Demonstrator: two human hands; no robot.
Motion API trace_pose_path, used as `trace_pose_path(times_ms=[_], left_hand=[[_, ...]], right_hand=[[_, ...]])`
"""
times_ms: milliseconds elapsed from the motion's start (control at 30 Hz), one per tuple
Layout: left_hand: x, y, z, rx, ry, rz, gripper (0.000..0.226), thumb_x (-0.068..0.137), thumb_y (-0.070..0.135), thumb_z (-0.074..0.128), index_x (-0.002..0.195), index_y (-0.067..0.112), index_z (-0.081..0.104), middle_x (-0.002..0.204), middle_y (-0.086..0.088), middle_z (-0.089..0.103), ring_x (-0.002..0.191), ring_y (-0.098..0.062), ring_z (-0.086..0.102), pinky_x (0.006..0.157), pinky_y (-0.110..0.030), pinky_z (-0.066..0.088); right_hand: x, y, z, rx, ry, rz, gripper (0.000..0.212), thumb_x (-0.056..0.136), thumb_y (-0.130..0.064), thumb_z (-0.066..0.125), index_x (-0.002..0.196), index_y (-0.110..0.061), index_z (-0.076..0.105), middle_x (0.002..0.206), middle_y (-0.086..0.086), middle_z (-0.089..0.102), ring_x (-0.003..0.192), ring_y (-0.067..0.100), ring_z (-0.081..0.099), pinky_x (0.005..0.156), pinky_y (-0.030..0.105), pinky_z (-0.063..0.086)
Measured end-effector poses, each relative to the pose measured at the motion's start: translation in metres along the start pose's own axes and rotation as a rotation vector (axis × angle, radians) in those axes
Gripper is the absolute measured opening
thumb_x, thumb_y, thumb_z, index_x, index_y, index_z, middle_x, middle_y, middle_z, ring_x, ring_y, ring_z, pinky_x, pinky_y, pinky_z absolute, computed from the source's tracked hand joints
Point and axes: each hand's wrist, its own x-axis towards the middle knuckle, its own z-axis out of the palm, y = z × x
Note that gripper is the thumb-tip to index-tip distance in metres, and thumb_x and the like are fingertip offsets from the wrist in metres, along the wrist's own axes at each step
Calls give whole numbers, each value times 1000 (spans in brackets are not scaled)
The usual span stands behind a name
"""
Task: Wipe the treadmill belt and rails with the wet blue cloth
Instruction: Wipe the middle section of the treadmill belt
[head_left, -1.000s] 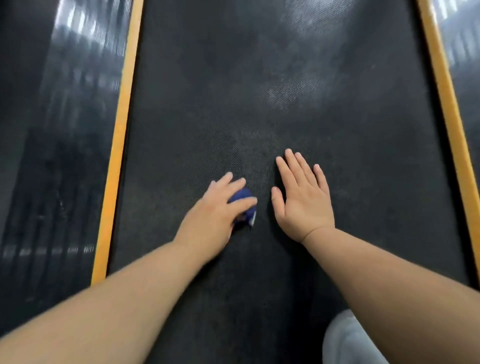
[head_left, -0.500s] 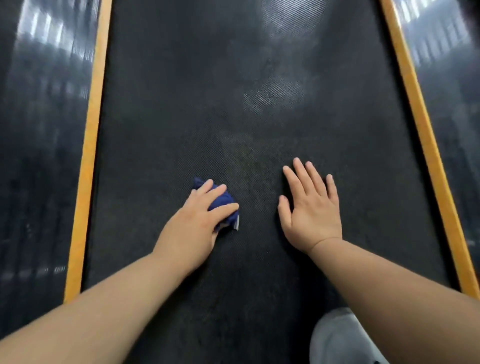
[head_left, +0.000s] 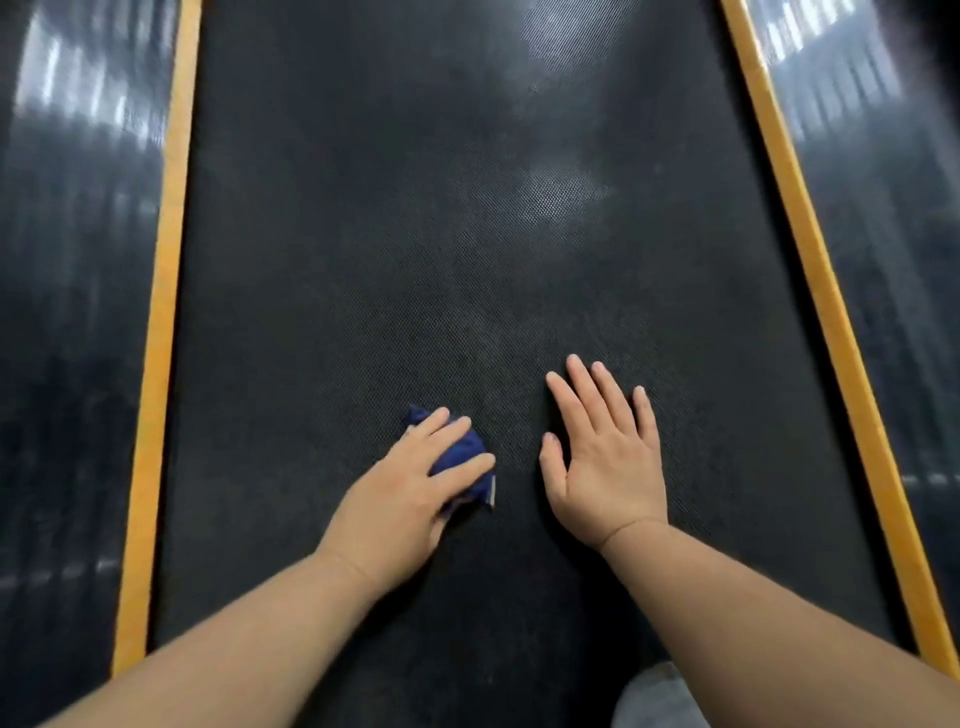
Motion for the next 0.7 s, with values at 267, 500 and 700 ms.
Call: trace_pose_path(times_ms=[267, 500, 700], left_hand=[[110, -33, -24, -50, 216, -335, 47, 88, 11, 62, 133, 25, 55, 152, -8, 33, 142, -29, 24, 113, -39, 26], [14, 19, 13, -60, 131, -183, 55, 69, 3, 79, 120, 19, 66, 137, -16, 51, 128, -36, 46, 106, -44, 30], [54, 4, -1, -7, 109, -205, 53, 81, 6, 69, 130, 23, 58, 147, -13, 40, 137, -33, 35, 109, -47, 35]], right_hand=[[0, 0, 3, 10, 40, -7, 58, 89, -42, 33, 144, -26, 36, 156, -6, 24, 145, 15, 17, 118, 46, 8], [0, 1, 2, 5, 23, -8, 58, 89, -41, 31, 145, -25, 36, 156, -5, 24, 145, 15, 16, 118, 45, 7], [1, 0, 3, 13, 21, -10, 61, 88, -39, 26, 146, -25, 33, 157, -6, 21, 146, 15, 13, 118, 44, 5]])
